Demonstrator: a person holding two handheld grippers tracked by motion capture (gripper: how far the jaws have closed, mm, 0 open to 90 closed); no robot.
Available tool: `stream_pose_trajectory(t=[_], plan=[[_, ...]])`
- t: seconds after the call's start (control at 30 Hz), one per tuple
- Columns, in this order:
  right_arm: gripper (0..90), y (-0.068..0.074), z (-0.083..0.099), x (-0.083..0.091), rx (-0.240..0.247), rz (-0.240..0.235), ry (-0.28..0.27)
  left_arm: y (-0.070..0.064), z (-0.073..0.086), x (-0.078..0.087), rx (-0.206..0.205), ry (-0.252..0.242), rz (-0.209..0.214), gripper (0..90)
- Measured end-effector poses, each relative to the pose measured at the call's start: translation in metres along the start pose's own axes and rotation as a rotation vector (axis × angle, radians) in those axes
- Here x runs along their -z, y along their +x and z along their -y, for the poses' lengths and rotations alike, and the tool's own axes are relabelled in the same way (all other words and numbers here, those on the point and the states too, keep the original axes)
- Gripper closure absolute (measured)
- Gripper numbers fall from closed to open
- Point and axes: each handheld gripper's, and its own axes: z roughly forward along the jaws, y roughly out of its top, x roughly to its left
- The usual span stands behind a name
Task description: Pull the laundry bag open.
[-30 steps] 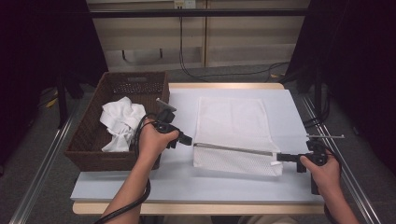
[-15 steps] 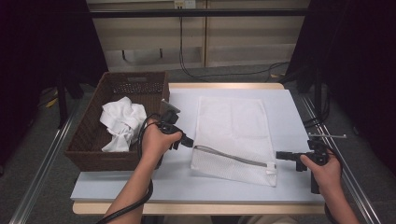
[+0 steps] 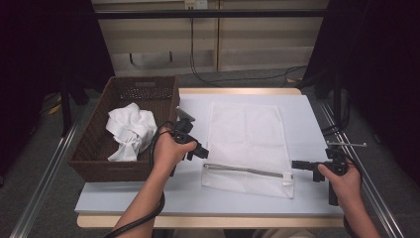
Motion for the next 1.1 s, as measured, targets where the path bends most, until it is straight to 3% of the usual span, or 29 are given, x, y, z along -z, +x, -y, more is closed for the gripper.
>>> stream_pose_trajectory(t=[0.3, 0.47, 0.53, 0.57, 0.6, 0.7, 0.73, 1.1], plan=[[56.8, 0.008, -0.001, -0.003, 0.061, -0.024, -0.003, -0.006, 0.004, -0.008, -0.051, -0.023, -0.031, 60.3], [50.7, 0.016, -0.001, -0.008, 0.119, -0.023, 0.004, -0.006, 0.012, -0.017, -0.101, -0.048, -0.054, 43.7], [48.8, 0.018, -0.001, -0.010, 0.124, -0.023, 0.006, -0.003, 0.015, -0.022, -0.084, -0.053, -0.038, 38.7], [48.8, 0.018, -0.001, -0.010, 0.124, -0.023, 0.006, -0.003, 0.015, -0.022, -0.084, -0.053, -0.038, 36.5], [47.4, 0.018, -0.001, -0.012, 0.128, -0.018, 0.005, 0.000, 0.017, -0.023, -0.110, -0.044, -0.055, 33.4], [47.3, 0.019, -0.001, -0.014, 0.139, -0.015, 0.015, 0.002, 0.018, -0.025, -0.098, -0.059, -0.055, 27.4], [43.7, 0.020, -0.001, -0.015, 0.145, -0.014, 0.010, 0.003, 0.020, -0.026, -0.113, -0.063, -0.056, 26.2], [41.3, 0.028, -0.002, -0.022, 0.204, -0.013, 0.004, 0.008, 0.032, -0.035, -0.191, -0.106, -0.101, 13.8]])
